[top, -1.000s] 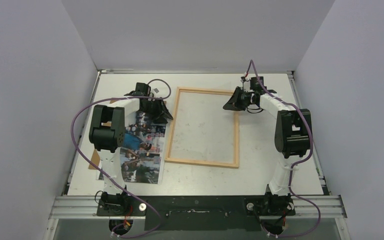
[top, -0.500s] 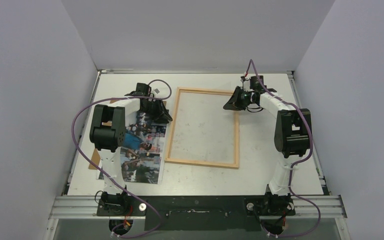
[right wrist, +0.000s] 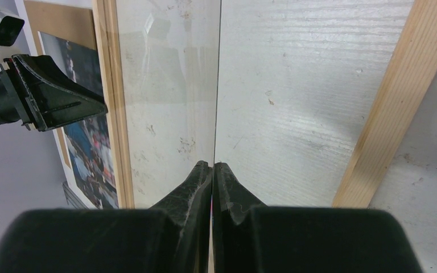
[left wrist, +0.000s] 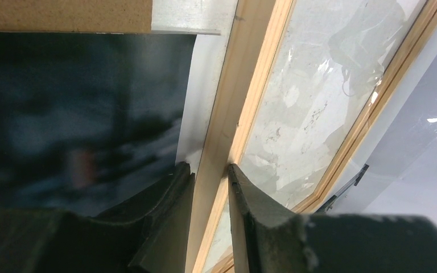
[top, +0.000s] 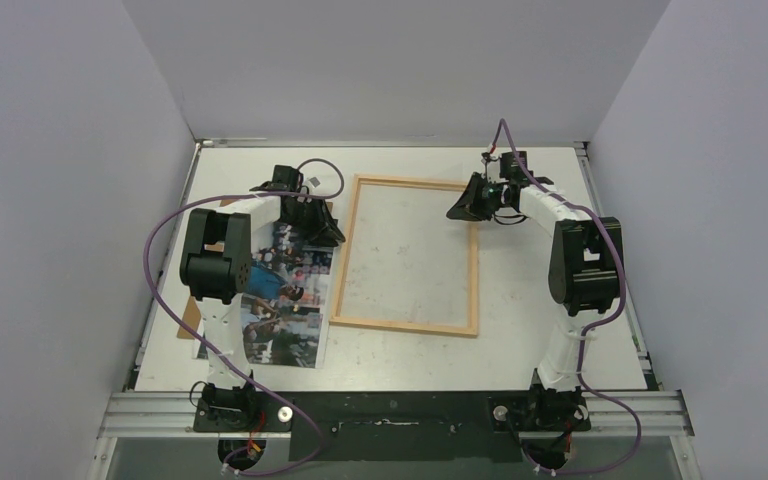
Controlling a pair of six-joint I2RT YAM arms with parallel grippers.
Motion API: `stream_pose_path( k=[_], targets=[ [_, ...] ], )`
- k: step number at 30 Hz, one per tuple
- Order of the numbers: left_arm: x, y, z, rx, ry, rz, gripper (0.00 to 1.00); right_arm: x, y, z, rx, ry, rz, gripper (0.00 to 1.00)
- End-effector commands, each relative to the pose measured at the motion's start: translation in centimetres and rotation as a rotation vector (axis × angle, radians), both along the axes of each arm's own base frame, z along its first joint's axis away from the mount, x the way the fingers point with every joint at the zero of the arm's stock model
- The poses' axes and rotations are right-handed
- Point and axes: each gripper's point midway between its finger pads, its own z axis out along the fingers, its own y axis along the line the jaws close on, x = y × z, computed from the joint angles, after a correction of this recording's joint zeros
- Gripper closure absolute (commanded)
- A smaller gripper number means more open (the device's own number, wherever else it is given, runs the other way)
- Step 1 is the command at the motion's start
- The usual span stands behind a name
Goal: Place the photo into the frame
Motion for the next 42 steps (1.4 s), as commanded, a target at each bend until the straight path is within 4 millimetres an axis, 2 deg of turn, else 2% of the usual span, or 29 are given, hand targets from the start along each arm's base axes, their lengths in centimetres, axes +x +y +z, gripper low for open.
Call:
stream_pose_path(
  k=[1,42],
  targets=[
    [0.22,-0.08,-0.39,0.028,-0.004,-0.019,0.73,1.46,-0.38,1.02,-0.01,-0.06,-0.003,1.0],
    [-0.1,-0.13,-0.82,0.032,0.015,-0.022,0.74,1.46,-0.79,0.65,-0.02,-0.073,-0.006,1.0]
  ],
)
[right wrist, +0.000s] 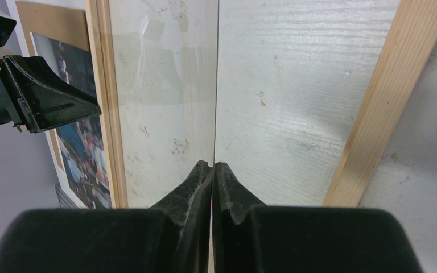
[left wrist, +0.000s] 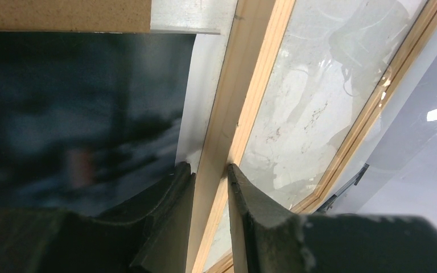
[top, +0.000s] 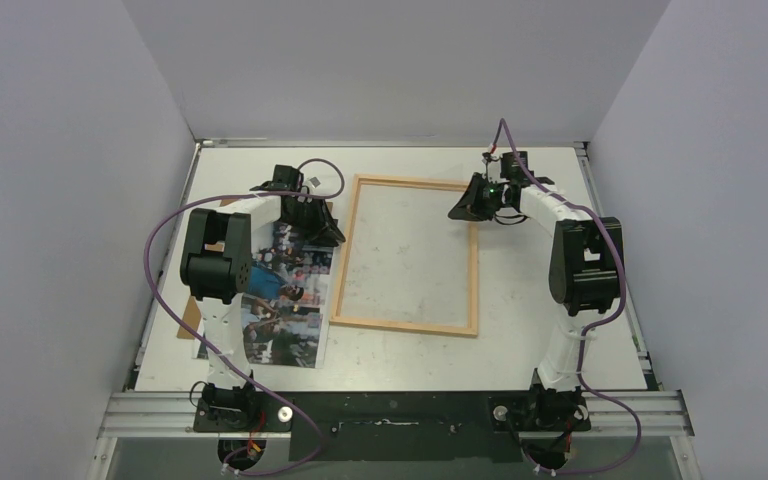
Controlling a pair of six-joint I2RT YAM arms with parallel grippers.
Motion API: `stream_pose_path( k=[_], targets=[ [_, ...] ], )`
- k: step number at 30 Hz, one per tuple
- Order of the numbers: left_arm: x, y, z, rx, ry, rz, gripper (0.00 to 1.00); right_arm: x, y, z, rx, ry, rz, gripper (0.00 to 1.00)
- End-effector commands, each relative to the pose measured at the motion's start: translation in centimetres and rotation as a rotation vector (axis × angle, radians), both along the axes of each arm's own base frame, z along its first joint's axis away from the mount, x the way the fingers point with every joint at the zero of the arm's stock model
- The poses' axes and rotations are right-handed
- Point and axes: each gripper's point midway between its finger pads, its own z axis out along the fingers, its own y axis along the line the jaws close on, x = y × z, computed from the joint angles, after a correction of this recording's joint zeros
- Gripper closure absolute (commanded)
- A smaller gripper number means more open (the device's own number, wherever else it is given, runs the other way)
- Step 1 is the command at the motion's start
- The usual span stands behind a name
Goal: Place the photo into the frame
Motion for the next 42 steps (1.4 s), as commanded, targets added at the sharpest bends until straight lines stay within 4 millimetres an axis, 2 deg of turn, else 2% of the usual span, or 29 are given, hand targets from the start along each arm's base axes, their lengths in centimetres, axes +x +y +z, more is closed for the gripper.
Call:
stream_pose_path(
  k=[1,12,27,42],
  targets=[
    [0.0,0.0,-0.8,0.029,0.01,-0.02,0.74,1.3,-0.4,0.9,0.001,-0.063,-0.005,1.0],
    [-0.1,-0.2,-1.0,0.027,0.019,-0.023,0.74,1.5,-0.5,0.7,-0.014,-0.068,-0.002,1.0],
    [-0.2,-0.2,-1.1,0.028,0.024,-0.022,0.74,0.4,-0.8,-0.6,-0.013,-0.003,-0.037,1.0],
    [-0.1,-0.4,-1.0,0.024,0.023,-0.027,0.74,1.0,0.4,-0.6,0.033,-0.017,-0.016,1.0]
  ],
)
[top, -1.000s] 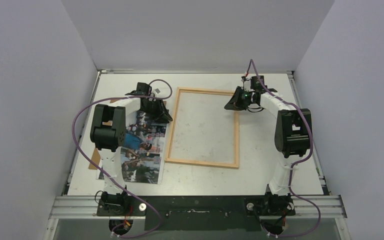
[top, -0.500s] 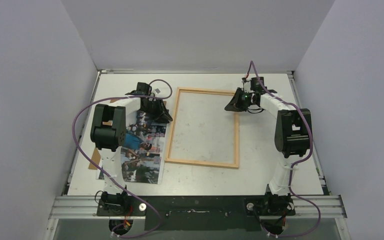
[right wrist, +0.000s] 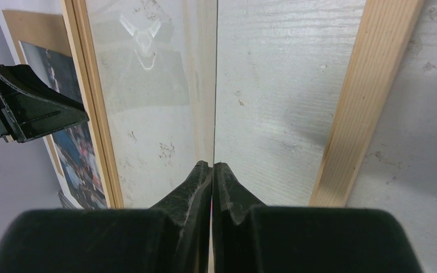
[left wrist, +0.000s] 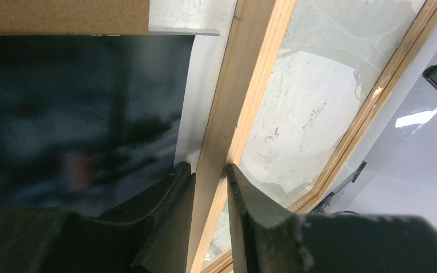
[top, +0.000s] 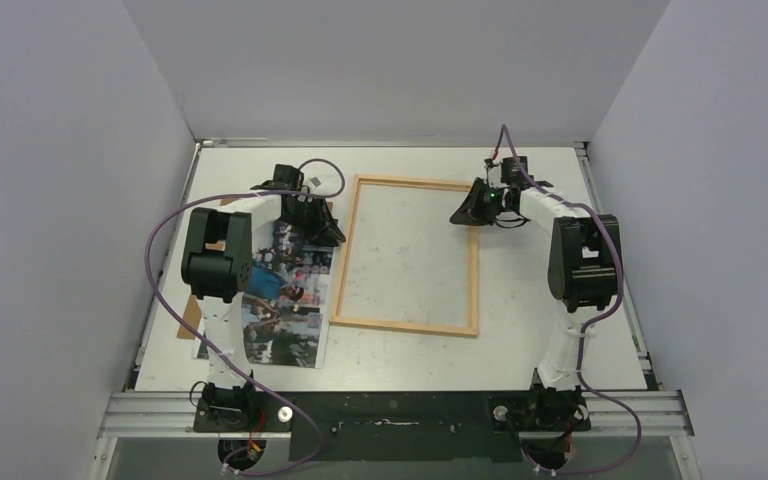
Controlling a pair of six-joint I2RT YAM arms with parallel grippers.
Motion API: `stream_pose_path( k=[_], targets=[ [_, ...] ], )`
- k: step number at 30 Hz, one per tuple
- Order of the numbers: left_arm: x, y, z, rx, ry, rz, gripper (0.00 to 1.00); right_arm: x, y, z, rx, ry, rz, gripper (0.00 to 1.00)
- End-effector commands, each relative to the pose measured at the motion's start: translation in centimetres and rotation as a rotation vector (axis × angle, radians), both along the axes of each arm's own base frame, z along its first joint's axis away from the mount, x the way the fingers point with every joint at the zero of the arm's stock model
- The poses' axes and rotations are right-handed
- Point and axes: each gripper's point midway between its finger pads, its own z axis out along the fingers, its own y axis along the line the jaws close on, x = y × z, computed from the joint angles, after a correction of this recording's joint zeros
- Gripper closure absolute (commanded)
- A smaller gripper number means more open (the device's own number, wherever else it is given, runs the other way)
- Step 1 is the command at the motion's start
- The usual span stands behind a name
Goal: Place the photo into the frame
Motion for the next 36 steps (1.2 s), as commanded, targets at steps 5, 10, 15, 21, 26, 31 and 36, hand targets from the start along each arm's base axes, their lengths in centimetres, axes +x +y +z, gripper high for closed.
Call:
stream_pose_path(
  k=[5,10,15,21,26,31,36],
  targets=[
    [-0.1,-0.3,-1.0,0.028,0.012,-0.026,0.74,1.2,1.1,1.2,0.043,-0.066,0.015,1.0],
    [-0.1,-0.4,-1.0,0.028,0.013,-0.029,0.74,1.2,1.2,1.2,0.043,-0.058,0.007,0.97],
    [-0.1,-0.4,-0.9,0.028,0.013,-0.027,0.74,1.1,1.0,1.2,0.034,-0.046,-0.005,0.92],
    [0.0,-0.3,-0.8,0.032,0.013,-0.026,0.74,0.9,0.8,1.4,0.031,-0.026,-0.029,0.78],
    [0.1,-0.3,-0.5,0.032,0.012,-0.028,0.74,1.0,1.0,2.3,0.044,-0.028,-0.049,0.64],
    [0.3,-0.2,-0.2,0.026,0.038,-0.023,0.74,0.5,1.0,2.9,0.038,0.007,-0.062,0.51],
    [0.3,-0.2,0.1,0.033,0.022,-0.016,0.74,-0.3,0.3,2.8,-0.045,0.029,-0.078,0.46]
  ],
)
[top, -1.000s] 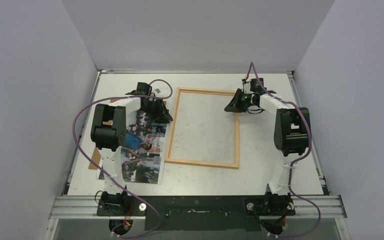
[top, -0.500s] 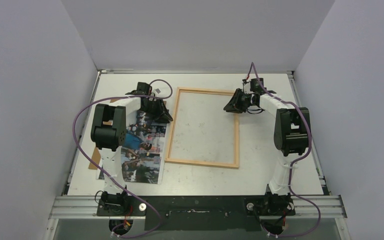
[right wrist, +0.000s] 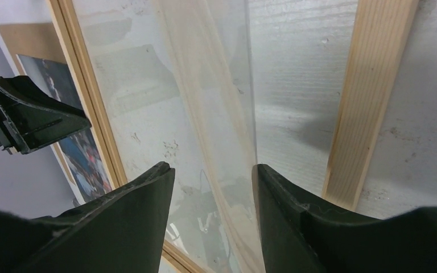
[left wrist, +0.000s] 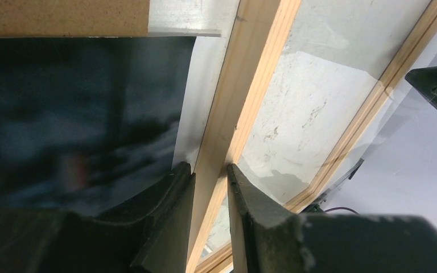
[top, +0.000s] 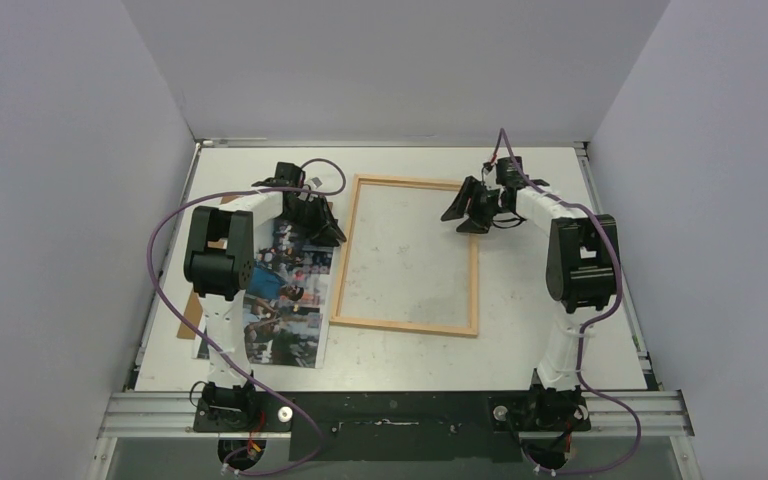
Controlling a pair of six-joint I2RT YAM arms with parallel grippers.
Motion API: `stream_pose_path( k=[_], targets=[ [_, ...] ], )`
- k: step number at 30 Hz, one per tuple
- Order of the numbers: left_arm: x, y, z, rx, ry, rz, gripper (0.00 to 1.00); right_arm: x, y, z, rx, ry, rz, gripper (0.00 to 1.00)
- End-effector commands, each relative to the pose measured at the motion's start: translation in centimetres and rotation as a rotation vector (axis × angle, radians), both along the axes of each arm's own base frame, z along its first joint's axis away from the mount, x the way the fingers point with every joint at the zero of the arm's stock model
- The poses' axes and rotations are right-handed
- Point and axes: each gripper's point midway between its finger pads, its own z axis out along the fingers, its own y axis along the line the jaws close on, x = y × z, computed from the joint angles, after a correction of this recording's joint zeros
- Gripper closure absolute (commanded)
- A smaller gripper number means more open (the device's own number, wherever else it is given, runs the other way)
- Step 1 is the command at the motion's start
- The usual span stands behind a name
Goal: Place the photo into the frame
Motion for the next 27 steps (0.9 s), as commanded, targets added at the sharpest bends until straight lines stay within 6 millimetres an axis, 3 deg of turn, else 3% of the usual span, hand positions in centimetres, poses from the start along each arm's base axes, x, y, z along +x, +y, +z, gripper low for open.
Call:
stream_pose_path(
  k=[1,14,19,27],
  targets=[
    [0.3,-0.1,0.2,0.023,-0.025,-0.014,0.74,0.2,-0.5,3.0,-0.062,-0.053,-0.025,0.46],
    [0.1,0.2,0.5,0.041,-0.03,-0.025,0.73,-1.0,-3.6,4.5,-0.181,-0.035,-0.096,0.43],
    [0.2,0.3,0.7,0.041,-0.031,-0.023,0.73,-1.1,-5.6,4.6,-0.288,-0.026,-0.145,0.43],
    [0.8,0.1,2.4,0.026,-0.059,-0.022,0.69,-1.0,-7.9,5.7,-0.392,-0.086,-0.198,0.42]
  ],
)
